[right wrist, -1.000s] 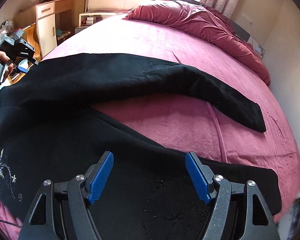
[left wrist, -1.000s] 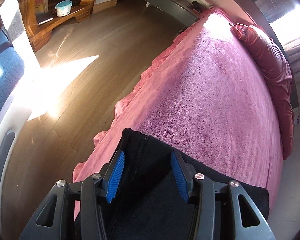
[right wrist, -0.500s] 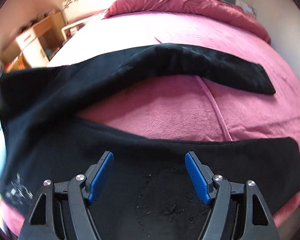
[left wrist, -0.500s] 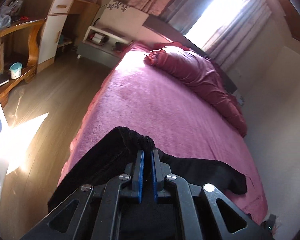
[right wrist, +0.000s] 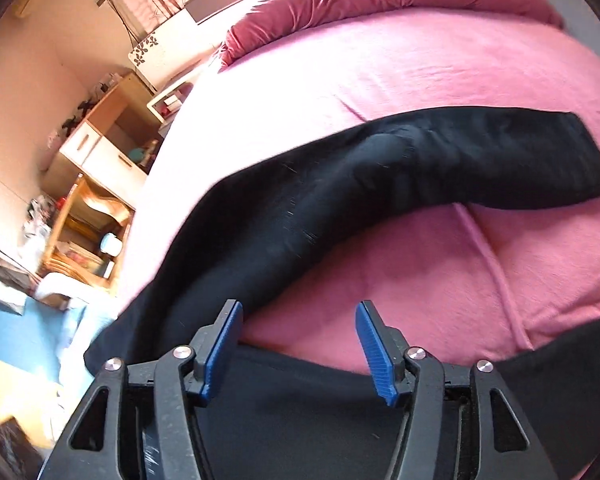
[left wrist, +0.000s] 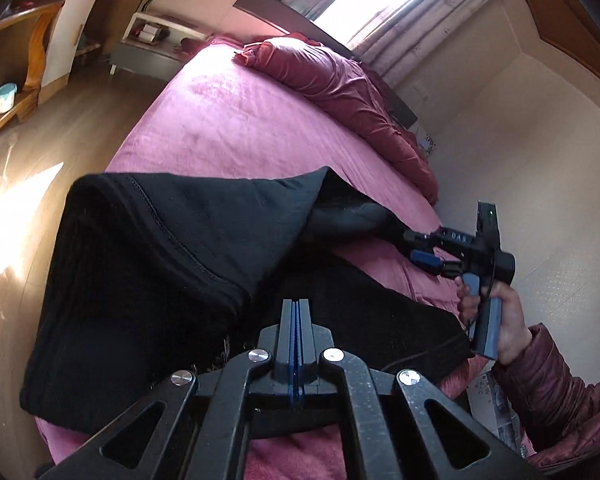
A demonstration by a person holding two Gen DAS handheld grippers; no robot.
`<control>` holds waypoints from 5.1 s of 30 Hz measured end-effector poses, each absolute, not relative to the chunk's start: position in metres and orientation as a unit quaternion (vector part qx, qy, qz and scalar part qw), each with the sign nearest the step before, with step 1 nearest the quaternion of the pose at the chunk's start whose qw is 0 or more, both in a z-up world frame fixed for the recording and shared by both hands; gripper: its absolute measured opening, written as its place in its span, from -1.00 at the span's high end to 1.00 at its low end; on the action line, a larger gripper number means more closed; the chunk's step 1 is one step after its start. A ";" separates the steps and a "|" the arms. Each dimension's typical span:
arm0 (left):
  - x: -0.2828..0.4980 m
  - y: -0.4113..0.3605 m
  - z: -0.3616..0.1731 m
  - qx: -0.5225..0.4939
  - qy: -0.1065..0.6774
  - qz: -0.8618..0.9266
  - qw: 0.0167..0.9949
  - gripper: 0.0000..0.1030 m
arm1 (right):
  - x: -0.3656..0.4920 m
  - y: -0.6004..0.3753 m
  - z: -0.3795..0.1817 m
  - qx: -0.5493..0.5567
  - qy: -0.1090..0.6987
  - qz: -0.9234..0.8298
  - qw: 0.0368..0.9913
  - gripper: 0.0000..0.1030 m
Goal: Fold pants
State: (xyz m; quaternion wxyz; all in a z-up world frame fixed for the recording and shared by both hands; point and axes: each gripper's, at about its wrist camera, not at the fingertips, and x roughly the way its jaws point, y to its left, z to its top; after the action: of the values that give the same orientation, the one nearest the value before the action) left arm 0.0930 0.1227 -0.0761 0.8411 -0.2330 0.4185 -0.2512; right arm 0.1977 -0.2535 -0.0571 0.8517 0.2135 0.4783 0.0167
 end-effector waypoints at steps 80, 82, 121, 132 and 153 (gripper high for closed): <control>0.043 0.253 -0.132 -0.363 0.468 -0.045 0.804 0.87 | 0.049 -0.242 -0.138 0.235 0.537 0.103 0.804 0.85; 0.041 0.253 -0.133 -0.376 0.467 -0.044 0.799 0.85 | 0.051 -0.239 -0.145 0.228 0.543 0.095 0.802 0.85; 0.021 0.269 -0.143 -0.395 0.498 0.058 0.770 0.56 | 0.034 -0.241 -0.171 0.224 0.559 0.086 0.793 0.58; 0.031 0.206 -0.072 -0.260 0.431 0.002 0.864 0.43 | 0.065 -0.324 -0.082 0.160 0.490 -0.019 0.857 0.13; 0.043 0.061 -0.104 -0.185 0.519 -0.160 0.819 0.42 | 0.281 -0.382 -0.151 0.084 0.581 -0.195 0.786 0.73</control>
State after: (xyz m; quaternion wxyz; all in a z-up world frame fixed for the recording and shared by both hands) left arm 0.0433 0.0611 -0.1042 0.8188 -0.1855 0.5193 -0.1597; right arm 0.2814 -0.3823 -0.1515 0.7859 0.0836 0.5808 -0.1952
